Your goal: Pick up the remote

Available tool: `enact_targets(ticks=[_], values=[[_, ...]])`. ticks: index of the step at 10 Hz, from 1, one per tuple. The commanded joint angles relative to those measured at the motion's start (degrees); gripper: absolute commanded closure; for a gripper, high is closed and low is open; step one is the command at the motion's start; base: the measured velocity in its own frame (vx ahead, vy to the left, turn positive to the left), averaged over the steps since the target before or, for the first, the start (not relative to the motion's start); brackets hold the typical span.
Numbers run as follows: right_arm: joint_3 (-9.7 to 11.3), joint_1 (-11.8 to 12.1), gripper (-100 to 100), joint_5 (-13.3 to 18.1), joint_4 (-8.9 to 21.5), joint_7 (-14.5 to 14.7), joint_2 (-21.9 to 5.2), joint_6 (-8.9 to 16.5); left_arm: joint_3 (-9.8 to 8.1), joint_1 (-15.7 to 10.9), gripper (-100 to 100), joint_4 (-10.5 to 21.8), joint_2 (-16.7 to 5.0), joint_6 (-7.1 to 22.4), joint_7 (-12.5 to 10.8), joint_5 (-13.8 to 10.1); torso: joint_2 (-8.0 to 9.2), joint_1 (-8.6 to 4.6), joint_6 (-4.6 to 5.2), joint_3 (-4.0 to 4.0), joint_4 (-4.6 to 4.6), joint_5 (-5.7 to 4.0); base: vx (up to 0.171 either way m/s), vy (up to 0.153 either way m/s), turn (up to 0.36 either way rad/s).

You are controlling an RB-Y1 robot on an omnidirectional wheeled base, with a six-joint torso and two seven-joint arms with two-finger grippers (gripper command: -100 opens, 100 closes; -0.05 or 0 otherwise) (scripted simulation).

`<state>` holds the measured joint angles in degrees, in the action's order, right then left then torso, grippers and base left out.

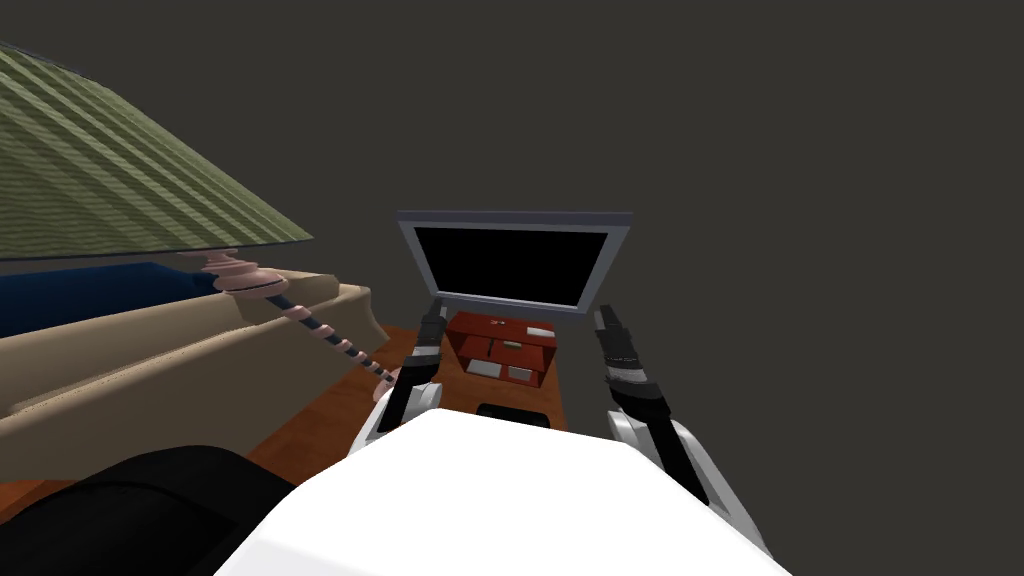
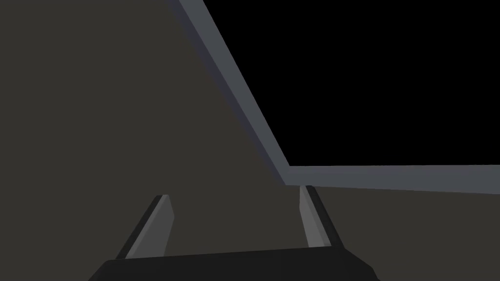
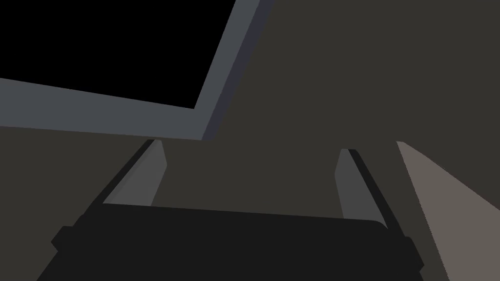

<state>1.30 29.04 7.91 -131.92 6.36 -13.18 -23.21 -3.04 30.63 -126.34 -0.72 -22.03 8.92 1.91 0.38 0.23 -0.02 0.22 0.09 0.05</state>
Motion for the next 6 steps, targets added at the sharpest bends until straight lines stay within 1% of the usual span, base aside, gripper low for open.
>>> enact_targets(ticks=[1, 2, 3, 4, 5, 6], values=[[1.91, 0.7, -100, 0.86, 1.31, 1.15, -2.86, -0.59, 0.0, 0.0, 0, 0.0, 0.0, 0.0, 0.0, 0.0, 0.0, 0.0, 0.0, 0.0, 0.0, 0.0, -0.156, 0.077, 0.175], [1.91, 0.7, -100, 0.86, 1.31, 1.15, -3.65, -0.59, 0.0, -0.01, 0, 0.0, 0.0, 0.0, 0.0, 0.0, 0.17, 0.03, 0.0, 0.09, 0.03, 0.01, -0.11, 0.057, 0.063], [3.29, 0.92, -100, 1.52, 2.6, 1.88, -5.88, -0.99, 0.0, 0.0, 0, 0.0, 0.0, 0.0, 0.0, 0.0, 0.09, -0.03, 0.03, 0.06, 0.03, 0.0, -0.084, 0.067, 0.124], [4.79, 1.13, -100, 2.27, 4.06, 2.63, -7.48, -1.38, 0.0, 0.0, 0, 0.0, 0.0, 0.0, 0.0, 0.0, 0.01, -0.02, 0.0, 0.01, 0.01, 0.0, -0.103, 0.099, 0.26], [4.79, 1.13, -100, 2.27, 4.06, 2.63, -8.2, -1.38, 0.0, 0.0, 0, 0.0, 0.0, 0.0, 0.0, 0.0, 0.01, 0.08, -0.02, 0.01, 0.0, 0.01, -0.074, 0.086, 0.076], [6.38, 1.34, -100, 3.1, 5.7, 3.37, -10.29, -1.78, 0.0, 0.01, 0, 0.0, 0.0, 0.0, 0.0, 0.0, -0.05, 0.04, 0.04, -0.02, 0.0, 0.02, -0.077, 0.087, 0.156]])
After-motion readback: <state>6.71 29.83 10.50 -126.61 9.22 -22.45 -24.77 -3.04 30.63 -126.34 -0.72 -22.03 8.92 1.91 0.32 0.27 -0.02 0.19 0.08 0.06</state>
